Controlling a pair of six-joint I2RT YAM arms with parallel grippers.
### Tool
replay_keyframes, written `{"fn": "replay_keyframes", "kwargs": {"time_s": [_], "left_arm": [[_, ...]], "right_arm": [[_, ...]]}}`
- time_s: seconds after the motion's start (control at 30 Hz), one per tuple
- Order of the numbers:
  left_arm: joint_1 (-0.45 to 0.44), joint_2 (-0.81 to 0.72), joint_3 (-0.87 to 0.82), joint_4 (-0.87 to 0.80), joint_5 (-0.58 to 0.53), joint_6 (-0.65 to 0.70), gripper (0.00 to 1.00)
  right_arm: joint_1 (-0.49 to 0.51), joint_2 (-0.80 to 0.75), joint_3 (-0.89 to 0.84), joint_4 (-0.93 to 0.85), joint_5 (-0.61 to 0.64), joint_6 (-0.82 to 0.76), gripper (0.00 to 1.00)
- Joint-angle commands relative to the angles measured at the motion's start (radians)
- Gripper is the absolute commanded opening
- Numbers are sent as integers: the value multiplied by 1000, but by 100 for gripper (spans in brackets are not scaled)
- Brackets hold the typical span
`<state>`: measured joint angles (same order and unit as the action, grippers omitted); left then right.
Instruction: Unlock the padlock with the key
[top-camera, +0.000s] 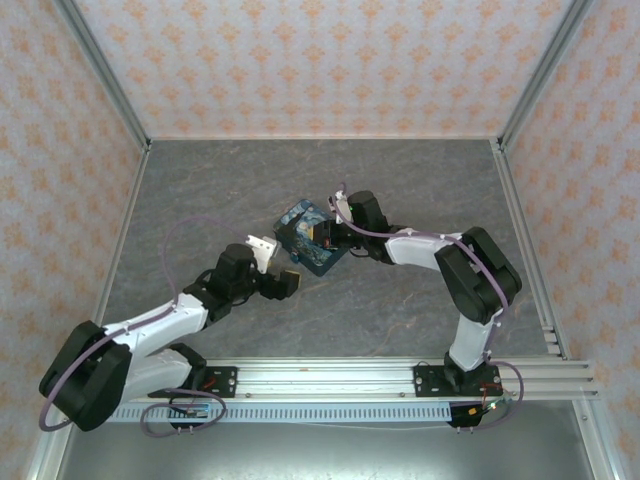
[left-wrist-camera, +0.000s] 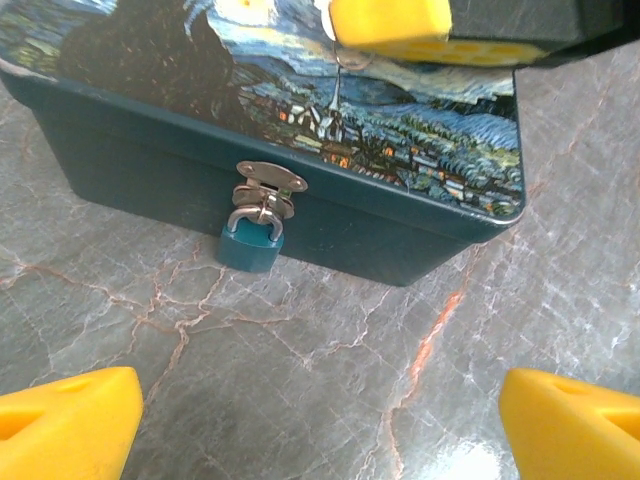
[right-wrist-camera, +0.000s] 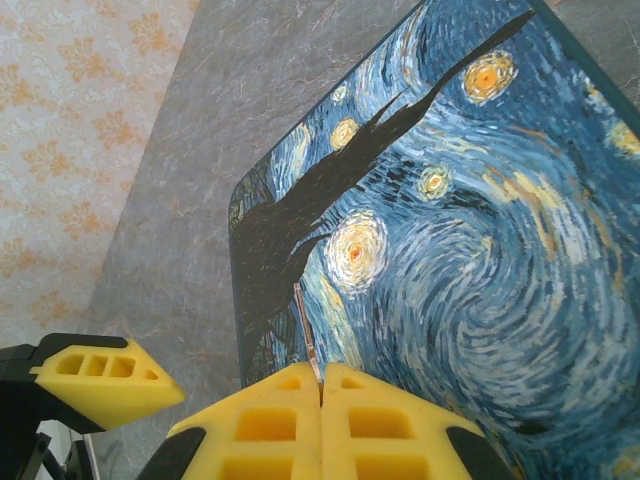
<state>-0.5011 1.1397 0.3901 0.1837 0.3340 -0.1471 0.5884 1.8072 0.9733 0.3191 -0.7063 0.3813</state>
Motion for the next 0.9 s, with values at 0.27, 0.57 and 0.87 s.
{"fn": "replay_keyframes", "kwargs": {"time_s": [0.27, 0.57, 0.87], "left_arm": [[79, 195, 98, 184, 152, 6, 82], [80, 221, 92, 200, 166, 8, 80], [79, 252, 108, 192, 183, 24, 78]], "right_arm": [[-38, -70, -25, -195, 61, -41, 0], [-45, -163, -125, -144, 85, -9, 0], [-97, -134, -140, -191, 119, -45, 0]]}}
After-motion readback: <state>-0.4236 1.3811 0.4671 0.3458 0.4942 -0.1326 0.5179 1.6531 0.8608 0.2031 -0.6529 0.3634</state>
